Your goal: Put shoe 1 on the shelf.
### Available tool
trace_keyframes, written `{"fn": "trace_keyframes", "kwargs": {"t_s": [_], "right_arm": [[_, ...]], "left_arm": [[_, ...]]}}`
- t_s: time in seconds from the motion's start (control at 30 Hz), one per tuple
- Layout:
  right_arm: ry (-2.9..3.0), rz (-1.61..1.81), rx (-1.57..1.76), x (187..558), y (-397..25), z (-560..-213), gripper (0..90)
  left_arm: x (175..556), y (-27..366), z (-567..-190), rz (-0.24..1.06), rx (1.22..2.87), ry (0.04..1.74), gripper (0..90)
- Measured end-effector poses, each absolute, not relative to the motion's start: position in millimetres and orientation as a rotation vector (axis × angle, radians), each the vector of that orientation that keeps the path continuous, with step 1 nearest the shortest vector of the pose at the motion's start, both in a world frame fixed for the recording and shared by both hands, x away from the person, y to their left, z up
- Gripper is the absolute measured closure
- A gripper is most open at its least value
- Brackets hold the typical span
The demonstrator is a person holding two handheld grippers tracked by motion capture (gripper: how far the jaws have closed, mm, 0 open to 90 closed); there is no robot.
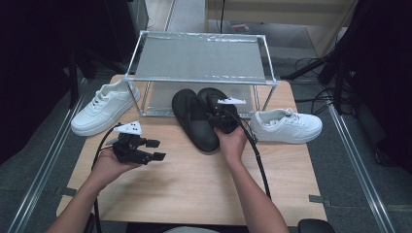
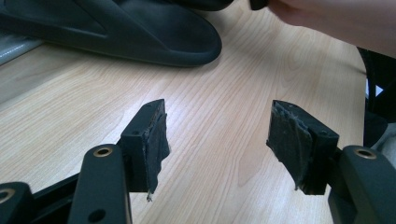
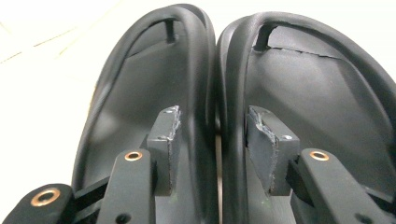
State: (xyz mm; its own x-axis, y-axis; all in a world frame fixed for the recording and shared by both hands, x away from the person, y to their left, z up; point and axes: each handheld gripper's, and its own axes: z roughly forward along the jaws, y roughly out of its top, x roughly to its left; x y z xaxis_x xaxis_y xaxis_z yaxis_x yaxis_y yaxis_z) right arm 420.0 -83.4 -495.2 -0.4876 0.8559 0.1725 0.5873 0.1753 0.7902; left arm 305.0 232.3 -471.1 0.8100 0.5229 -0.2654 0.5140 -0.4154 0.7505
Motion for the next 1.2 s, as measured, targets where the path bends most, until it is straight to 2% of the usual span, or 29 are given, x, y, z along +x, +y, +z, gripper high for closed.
{"fn": "trace_keyframes", "kwargs": {"t_s": [0.17, 0.4, 0.5, 0.57, 0.7, 0.9, 1.07, 1.2], "right_arm": [[2.147, 1.282, 1.34, 395, -95, -487, 58.5], [2.205, 1.381, 1.317, 367, -107, -486, 59.4], [2.236, 1.383, 1.287, 360, -111, -487, 59.8], [2.246, 1.366, 1.262, 355, -113, -488, 60.1], [2.278, 1.386, 1.247, 349, -116, -494, 61.8], [2.33, 1.412, 1.207, 336, -119, -503, 71.1], [2.38, 1.44, 1.172, 327, -122, -508, 87.8], [2.4, 1.428, 1.152, 323, -123, -511, 90.0]], "left_arm": [[306, 232, -472, 0.015, 2.091, 0.773, 37.9], [308, 232, -474, 0.0, 2.067, 0.752, 43.1], [312, 226, -477, -0.01, 2.089, 0.748, 55.7], [315, 222, -475, 0.01, 2.089, 0.727, 67.7], [325, 211, -469, -0.045, 2.084, 0.73, 80.9], [346, 188, -460, -0.039, 2.14, 0.669, 88.0], [368, 182, -447, -0.024, 2.122, 0.669, 89.9], [387, 177, -432, -0.017, 2.121, 0.661, 89.9]]}}
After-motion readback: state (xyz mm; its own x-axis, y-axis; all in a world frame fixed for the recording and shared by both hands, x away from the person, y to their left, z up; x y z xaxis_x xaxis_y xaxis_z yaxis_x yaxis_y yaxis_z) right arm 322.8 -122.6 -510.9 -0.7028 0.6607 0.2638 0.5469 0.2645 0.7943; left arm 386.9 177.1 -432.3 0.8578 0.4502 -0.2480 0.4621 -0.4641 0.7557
